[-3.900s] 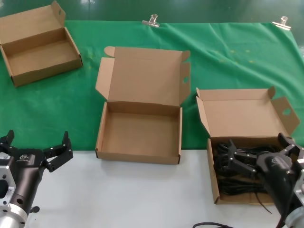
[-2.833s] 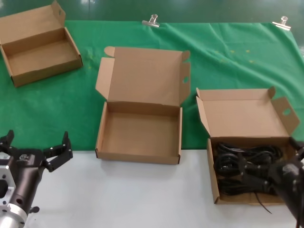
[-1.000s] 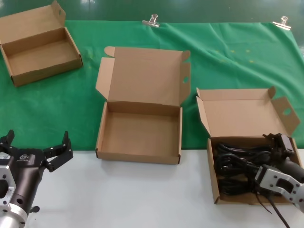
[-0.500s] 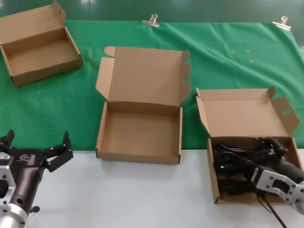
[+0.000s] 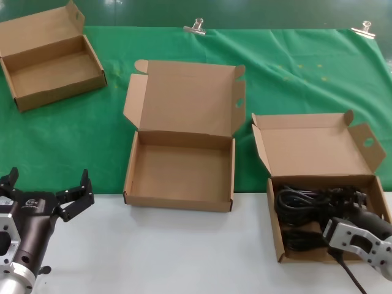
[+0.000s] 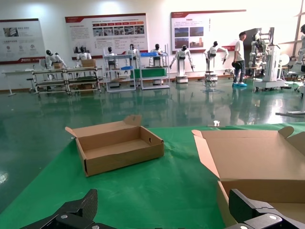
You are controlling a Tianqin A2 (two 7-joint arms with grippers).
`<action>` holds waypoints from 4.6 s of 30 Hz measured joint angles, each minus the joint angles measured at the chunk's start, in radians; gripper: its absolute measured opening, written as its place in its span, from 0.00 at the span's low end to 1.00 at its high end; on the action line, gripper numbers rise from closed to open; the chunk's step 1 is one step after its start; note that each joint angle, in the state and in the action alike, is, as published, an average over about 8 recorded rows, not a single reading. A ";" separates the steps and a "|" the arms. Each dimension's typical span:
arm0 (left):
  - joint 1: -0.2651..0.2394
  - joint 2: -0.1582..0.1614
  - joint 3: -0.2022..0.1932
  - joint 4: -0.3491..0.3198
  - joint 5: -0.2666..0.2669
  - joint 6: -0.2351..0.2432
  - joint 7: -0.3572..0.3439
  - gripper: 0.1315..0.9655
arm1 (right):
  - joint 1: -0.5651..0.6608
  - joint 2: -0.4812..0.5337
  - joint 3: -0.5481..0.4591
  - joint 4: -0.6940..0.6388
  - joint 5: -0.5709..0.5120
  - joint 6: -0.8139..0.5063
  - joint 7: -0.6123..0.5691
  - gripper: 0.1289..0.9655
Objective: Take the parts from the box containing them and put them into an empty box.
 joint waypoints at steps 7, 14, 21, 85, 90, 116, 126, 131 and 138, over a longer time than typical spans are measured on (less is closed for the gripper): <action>0.000 0.000 0.000 0.000 0.000 0.000 0.000 1.00 | -0.005 0.005 0.000 0.014 0.000 0.005 0.000 0.17; 0.000 0.000 0.000 0.000 0.000 0.000 0.000 1.00 | -0.002 0.037 0.000 0.089 0.000 0.037 0.005 0.13; 0.000 0.000 0.000 0.000 0.000 0.000 0.000 1.00 | 0.016 0.071 0.000 0.199 0.000 0.088 0.005 0.10; 0.000 0.000 0.000 0.000 0.000 0.000 0.000 1.00 | 0.235 -0.573 0.000 -0.432 0.000 -0.206 -0.253 0.41; 0.000 0.000 0.000 0.000 0.000 0.000 0.000 1.00 | 0.215 -0.495 0.000 -0.297 0.000 -0.155 -0.226 0.43; 0.000 0.000 0.000 0.000 0.000 0.000 0.000 1.00 | 0.030 -0.403 0.195 -0.052 -0.162 -0.131 0.063 0.97; 0.000 0.000 0.000 0.000 0.000 0.000 0.000 1.00 | -0.089 -0.432 0.349 -0.017 -0.288 -0.177 0.238 1.00; 0.000 0.000 0.000 0.000 0.000 0.000 0.000 1.00 | -0.148 -0.446 0.426 0.001 -0.352 -0.200 0.326 1.00; 0.000 0.000 0.000 0.000 0.000 0.000 0.000 1.00 | -0.231 -0.467 0.535 0.026 -0.441 -0.232 0.449 1.00</action>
